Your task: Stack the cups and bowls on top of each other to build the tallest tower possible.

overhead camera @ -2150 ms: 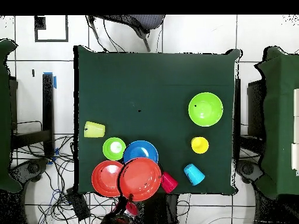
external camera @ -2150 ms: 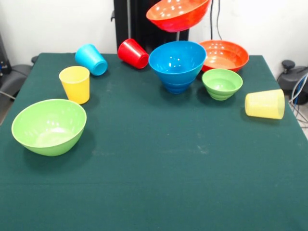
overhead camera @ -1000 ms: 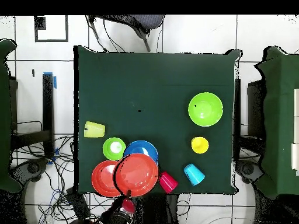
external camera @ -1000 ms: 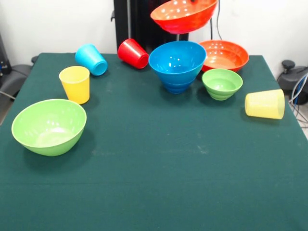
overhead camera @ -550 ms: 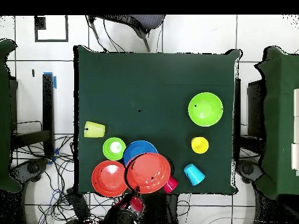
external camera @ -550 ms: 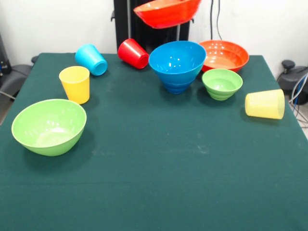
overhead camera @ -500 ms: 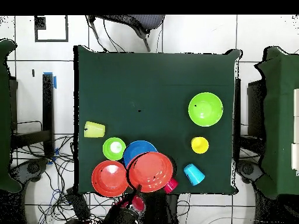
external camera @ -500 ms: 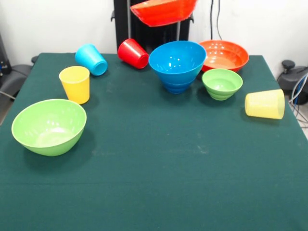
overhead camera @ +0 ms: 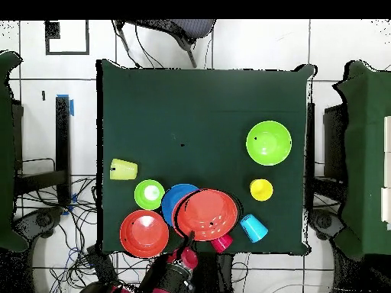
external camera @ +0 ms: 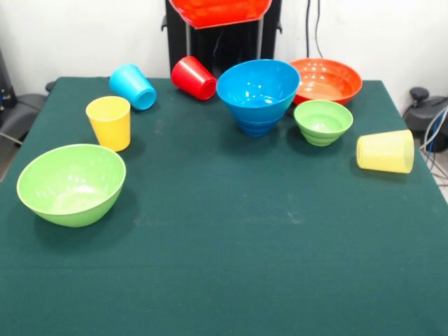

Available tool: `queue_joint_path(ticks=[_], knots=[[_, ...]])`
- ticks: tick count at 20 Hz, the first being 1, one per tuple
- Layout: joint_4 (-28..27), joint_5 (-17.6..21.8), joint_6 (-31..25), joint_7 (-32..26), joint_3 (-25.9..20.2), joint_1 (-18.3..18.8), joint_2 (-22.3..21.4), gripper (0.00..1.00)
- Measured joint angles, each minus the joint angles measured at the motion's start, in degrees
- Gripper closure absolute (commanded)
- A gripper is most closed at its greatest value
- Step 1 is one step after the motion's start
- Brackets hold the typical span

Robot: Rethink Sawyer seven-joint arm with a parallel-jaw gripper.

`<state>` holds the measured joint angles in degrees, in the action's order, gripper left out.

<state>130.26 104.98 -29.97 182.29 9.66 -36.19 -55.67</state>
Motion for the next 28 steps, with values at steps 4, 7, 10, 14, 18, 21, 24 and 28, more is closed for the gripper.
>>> queue_joint_path(ticks=[4,7,10,14,18,21,24,28], knots=[[0.7,2.0,-3.1,2.1,-2.4,1.1,1.7,1.00],[1.3,3.0,-5.1,4.1,-4.4,1.8,3.5,1.00],[1.9,3.5,-6.5,6.1,-6.5,2.4,5.2,1.00],[2.9,4.0,-7.2,8.7,-9.3,3.1,6.8,1.00],[3.9,4.5,-7.3,11.4,-12.0,3.3,8.2,1.00],[4.5,4.8,-7.3,12.8,-13.4,3.4,8.8,1.00],[5.4,5.3,-7.3,14.1,-15.1,3.8,9.0,1.00],[7.0,5.9,-7.3,16.2,-17.6,4.3,8.8,1.00]])
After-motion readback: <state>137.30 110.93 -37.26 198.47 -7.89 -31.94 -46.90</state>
